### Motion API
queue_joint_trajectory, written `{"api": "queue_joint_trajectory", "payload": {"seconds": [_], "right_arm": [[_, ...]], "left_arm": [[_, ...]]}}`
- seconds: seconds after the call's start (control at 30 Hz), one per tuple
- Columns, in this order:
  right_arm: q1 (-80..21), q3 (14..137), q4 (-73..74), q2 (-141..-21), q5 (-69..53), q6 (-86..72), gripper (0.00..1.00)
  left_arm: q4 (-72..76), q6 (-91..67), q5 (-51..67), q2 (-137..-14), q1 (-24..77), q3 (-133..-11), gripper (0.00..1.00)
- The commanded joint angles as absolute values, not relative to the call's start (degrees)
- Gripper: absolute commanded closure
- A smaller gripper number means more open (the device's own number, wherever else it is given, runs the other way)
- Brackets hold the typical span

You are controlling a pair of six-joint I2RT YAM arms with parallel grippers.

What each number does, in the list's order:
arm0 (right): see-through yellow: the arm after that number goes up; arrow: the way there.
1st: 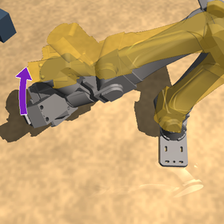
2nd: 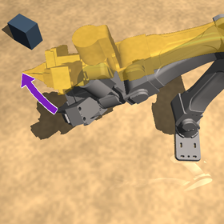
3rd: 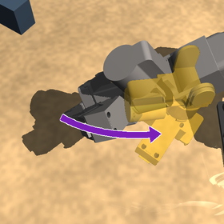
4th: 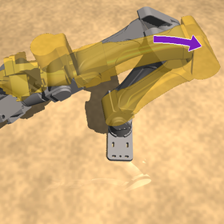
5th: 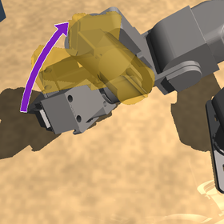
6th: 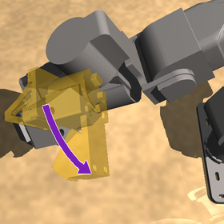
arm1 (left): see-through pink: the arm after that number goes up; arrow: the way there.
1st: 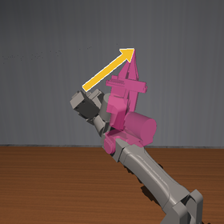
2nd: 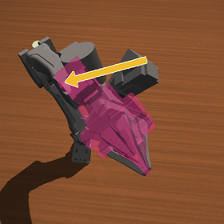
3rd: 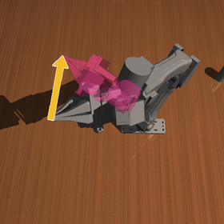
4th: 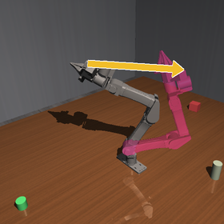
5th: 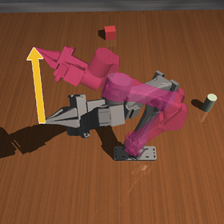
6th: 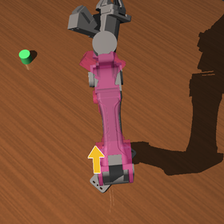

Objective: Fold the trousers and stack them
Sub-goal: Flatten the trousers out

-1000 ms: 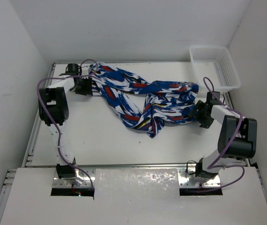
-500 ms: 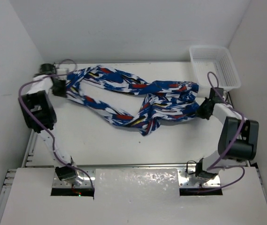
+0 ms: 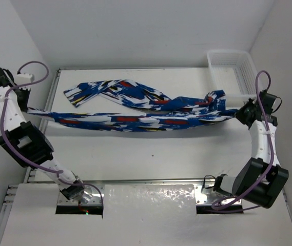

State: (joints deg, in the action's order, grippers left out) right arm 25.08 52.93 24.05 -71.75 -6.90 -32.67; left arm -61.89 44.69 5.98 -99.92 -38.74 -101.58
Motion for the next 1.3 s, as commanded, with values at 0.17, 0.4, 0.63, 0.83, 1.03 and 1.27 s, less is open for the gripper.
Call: {"api": "queue_joint_trajectory", "payload": {"seconds": [0.17,0.4,0.63,0.83,1.03,1.27], "right_arm": [[28.8,42.8,24.3,-63.6,4.1,-32.1,1.0],[29.3,51.9,20.3,-70.1,0.3,-34.1,1.0],[29.5,60.8,24.9,-73.7,2.6,-33.8,1.0],[33.8,36.6,21.9,-62.5,5.6,-43.1,1.0],[40.3,23.6,23.1,-61.4,12.0,-45.8,1.0],[40.3,28.7,25.2,-63.2,15.2,-43.0,1.0]], "left_arm": [[-58.5,50.2,-2.5,-92.6,-40.3,-84.2,1.0],[-57.0,45.2,4.6,-98.0,-40.2,-91.7,1.0],[-63.7,40.5,11.7,-104.2,-40.3,-112.9,1.0],[-57.2,45.6,2.8,-95.1,-41.7,-85.2,1.0],[-51.5,49.6,-4.8,-95.2,-48.5,-69.5,1.0],[-51.3,51.0,-2.1,-96.1,-49.7,-67.2,1.0]]}}
